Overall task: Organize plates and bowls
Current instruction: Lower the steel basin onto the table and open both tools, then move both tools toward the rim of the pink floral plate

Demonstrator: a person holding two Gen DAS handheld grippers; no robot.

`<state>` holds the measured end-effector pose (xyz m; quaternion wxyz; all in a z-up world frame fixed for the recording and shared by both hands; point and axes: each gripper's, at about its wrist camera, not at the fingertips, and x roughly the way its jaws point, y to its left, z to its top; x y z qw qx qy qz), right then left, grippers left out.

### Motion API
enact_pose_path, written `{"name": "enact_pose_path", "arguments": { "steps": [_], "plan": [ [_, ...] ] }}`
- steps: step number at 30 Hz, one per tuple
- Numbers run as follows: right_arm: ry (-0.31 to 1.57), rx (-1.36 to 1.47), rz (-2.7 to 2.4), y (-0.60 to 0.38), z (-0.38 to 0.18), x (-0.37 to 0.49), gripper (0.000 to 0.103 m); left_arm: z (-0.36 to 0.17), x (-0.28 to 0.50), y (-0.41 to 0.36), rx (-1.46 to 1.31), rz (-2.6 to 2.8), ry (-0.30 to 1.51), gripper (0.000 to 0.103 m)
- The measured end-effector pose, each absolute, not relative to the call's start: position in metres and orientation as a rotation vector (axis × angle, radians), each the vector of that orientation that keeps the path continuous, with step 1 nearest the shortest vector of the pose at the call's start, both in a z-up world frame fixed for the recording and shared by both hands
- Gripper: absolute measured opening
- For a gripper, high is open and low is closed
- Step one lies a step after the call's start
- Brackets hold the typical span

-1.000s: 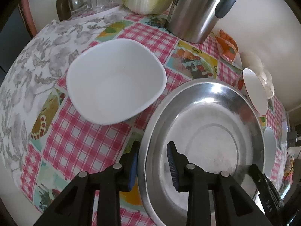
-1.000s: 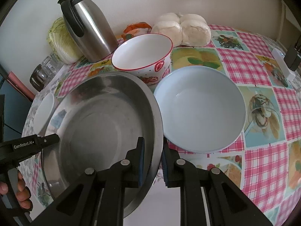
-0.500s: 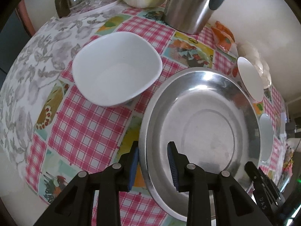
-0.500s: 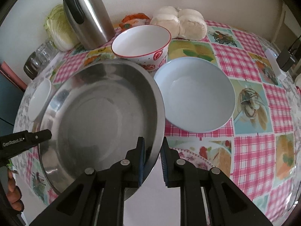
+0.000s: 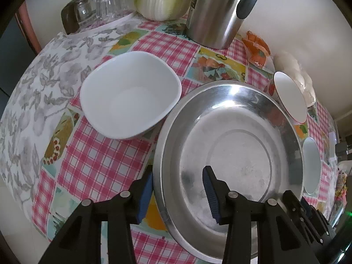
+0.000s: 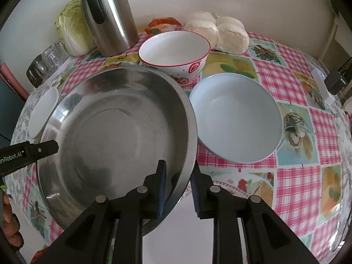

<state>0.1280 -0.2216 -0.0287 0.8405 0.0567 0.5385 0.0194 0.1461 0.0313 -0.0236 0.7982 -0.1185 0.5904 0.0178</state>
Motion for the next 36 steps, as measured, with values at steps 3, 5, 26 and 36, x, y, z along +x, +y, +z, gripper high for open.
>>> {"name": "enact_pose_path", "arguments": {
  "steps": [3,5,26,36],
  "plan": [
    [1.132,0.117,0.047,-0.220,-0.030,0.129,0.024,-0.025,0.147,0.030,-0.240,0.042,1.260,0.047],
    [1.132,0.123,0.047,-0.220,-0.030,0.129,0.024,-0.025,0.148,0.029,-0.238,0.042,1.259,0.047],
    [1.121,0.141,0.039,-0.226,-0.006,0.121,0.060,-0.019,0.138,0.029,-0.229,0.051,1.297,0.073],
    [1.079,0.109,0.061,-0.220,0.001,0.115,0.089,-0.015,0.134,0.023,-0.165,0.041,1.262,0.100]
  ]
}}
